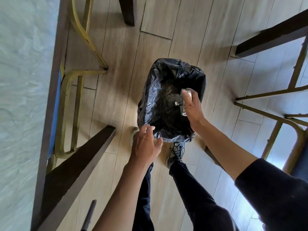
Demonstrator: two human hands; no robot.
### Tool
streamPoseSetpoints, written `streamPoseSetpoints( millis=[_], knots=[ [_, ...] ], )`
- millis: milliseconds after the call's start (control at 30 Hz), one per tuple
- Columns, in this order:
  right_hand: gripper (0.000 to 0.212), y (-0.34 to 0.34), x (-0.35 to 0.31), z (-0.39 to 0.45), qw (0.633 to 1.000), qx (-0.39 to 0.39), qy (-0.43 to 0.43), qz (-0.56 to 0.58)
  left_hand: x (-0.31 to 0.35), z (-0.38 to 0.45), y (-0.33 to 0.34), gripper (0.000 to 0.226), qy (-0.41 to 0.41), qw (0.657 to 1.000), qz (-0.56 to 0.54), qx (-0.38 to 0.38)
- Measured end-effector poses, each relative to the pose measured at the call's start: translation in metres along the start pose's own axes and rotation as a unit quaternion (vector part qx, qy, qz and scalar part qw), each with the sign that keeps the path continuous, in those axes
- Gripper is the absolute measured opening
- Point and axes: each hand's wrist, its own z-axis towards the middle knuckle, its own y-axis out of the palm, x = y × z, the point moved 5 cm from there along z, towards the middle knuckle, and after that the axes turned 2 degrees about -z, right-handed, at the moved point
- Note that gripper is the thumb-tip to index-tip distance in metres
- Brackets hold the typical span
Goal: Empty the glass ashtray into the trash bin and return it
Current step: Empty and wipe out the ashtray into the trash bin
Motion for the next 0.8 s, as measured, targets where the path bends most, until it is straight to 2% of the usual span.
streamPoseSetpoints(
  millis=[233, 333, 433, 567, 700, 800],
  knots=[
    [0.056, 0.002, -0.008, -0.004, 0.998, -0.001, -0.033, -0.055, -0.007, -0.001, 0.004, 0.053, -0.017, 1.000, 0.006, 0.018],
    [0.052, 0.000, -0.007, -0.005, 0.999, 0.010, -0.033, -0.042, -0.006, -0.003, 0.005, 0.055, -0.010, 1.000, 0.010, 0.024],
    [0.053, 0.000, -0.006, -0.008, 0.997, -0.009, -0.041, -0.072, -0.006, -0.003, 0.007, 0.059, -0.008, 0.999, 0.023, 0.032],
    [0.048, -0.002, -0.002, -0.011, 1.000, -0.001, -0.015, -0.015, -0.010, 0.004, 0.009, 0.074, -0.048, 0.997, 0.011, 0.065],
    [0.061, -0.003, 0.011, -0.012, 0.999, -0.013, 0.031, 0.036, -0.017, 0.014, 0.003, 0.056, -0.083, 0.986, -0.004, 0.145],
    [0.062, -0.005, 0.018, -0.011, 0.994, -0.026, 0.068, 0.086, -0.024, 0.026, 0.001, 0.039, -0.089, 0.982, 0.005, 0.164]
  ],
)
